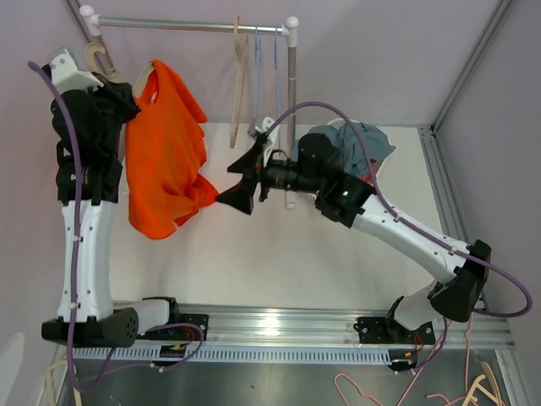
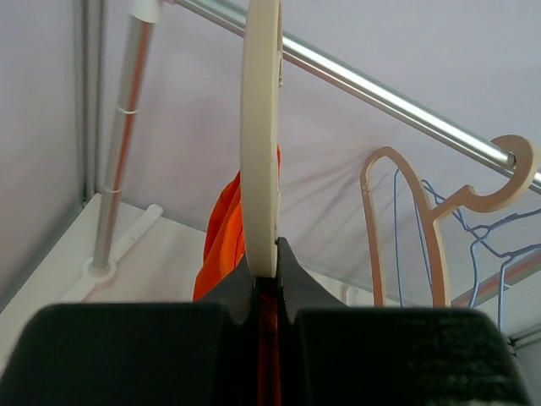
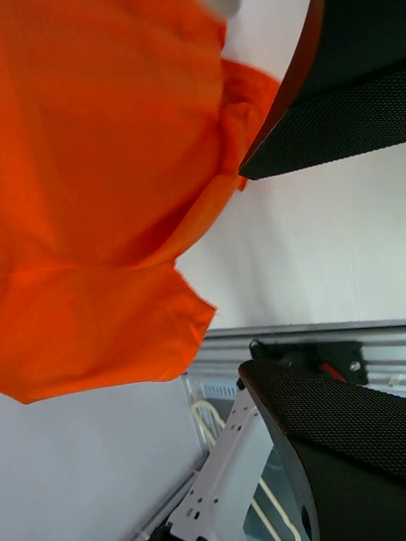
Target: Remove the t-shirt from the hanger
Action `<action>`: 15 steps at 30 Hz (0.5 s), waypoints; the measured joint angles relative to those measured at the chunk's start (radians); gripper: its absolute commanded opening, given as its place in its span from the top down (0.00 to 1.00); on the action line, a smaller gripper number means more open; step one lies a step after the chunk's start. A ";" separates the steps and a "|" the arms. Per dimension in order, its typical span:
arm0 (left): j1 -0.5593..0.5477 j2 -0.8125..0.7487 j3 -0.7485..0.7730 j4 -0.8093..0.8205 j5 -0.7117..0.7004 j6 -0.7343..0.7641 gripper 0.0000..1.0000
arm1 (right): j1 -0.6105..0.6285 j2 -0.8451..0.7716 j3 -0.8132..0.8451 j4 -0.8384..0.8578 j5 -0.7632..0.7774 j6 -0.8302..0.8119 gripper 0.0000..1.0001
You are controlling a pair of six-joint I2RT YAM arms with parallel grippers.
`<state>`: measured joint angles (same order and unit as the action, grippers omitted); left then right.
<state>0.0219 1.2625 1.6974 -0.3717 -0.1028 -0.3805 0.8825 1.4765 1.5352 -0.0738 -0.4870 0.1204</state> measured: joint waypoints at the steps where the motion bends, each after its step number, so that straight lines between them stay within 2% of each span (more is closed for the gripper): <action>1: -0.001 -0.031 -0.018 -0.006 -0.018 -0.006 0.99 | 0.030 0.009 -0.010 0.027 0.002 0.004 0.06; 9: -0.104 -0.220 -0.159 -0.049 -0.146 -0.040 1.00 | 0.251 0.126 -0.106 0.313 0.058 0.055 0.05; 15: -0.132 -0.252 -0.221 -0.071 -0.190 -0.043 1.00 | 0.329 0.247 -0.039 0.373 0.083 0.064 0.04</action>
<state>-0.1104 1.0103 1.4765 -0.4423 -0.2928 -0.4236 1.2118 1.7233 1.4963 0.2993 -0.4042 0.1848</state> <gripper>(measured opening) 0.039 0.956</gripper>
